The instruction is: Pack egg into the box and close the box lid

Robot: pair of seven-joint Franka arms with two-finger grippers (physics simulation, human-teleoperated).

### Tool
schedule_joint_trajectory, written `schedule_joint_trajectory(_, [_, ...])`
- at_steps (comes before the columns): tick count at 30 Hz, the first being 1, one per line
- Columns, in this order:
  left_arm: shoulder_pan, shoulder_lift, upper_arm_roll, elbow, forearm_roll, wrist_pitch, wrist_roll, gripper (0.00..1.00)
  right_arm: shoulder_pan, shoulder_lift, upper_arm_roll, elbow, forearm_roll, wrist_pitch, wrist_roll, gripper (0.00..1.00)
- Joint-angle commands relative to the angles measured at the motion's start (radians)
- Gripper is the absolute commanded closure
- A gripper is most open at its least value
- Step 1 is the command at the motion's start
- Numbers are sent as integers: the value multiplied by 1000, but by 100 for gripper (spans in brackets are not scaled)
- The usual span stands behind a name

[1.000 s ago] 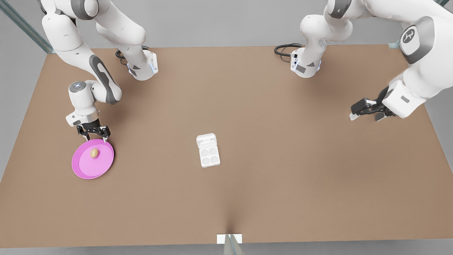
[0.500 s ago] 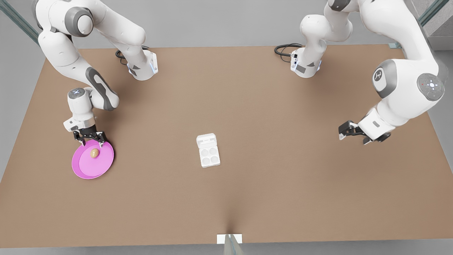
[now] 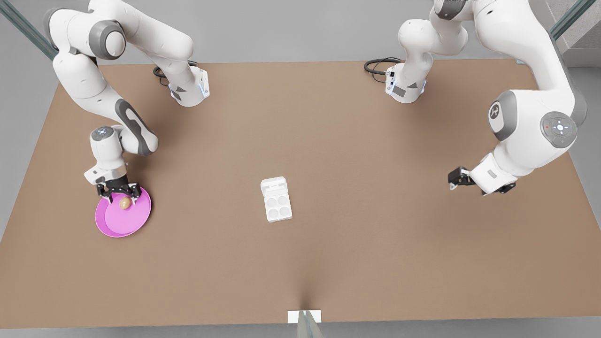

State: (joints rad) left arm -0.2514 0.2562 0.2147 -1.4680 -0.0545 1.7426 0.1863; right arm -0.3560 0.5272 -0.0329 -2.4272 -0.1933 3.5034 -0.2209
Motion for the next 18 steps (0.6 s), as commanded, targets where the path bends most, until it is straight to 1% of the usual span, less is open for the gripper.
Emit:
schedule_joint_trajectory(1, [0, 0, 0, 0, 33, 0, -1, 0, 0, 2, 1, 0, 0, 0, 0, 0])
schedule_joint_trajectory(11, [-3, -2, 3, 0, 32, 0, -2, 0, -15, 27, 1, 16, -14, 0, -2, 0])
schedule_joint_trajectory(12, [-2, -2, 3, 0, 28, 0, -2, 0, -15, 27, 1, 16, -14, 0, -2, 6])
schedule_joint_trajectory(14, [3, -2, 5, -2, 28, -2, -1, 0, -17, 25, 1, 16, -20, 0, -3, 10])
schedule_joint_trajectory(17, [3, -2, 14, -2, 28, -20, 2, 0, -18, 25, 1, 16, -20, 0, -11, 27])
schedule_joint_trajectory(18, [3, -2, 14, -2, 28, -23, 1, 0, -18, 25, -1, 16, -21, 0, -11, 29])
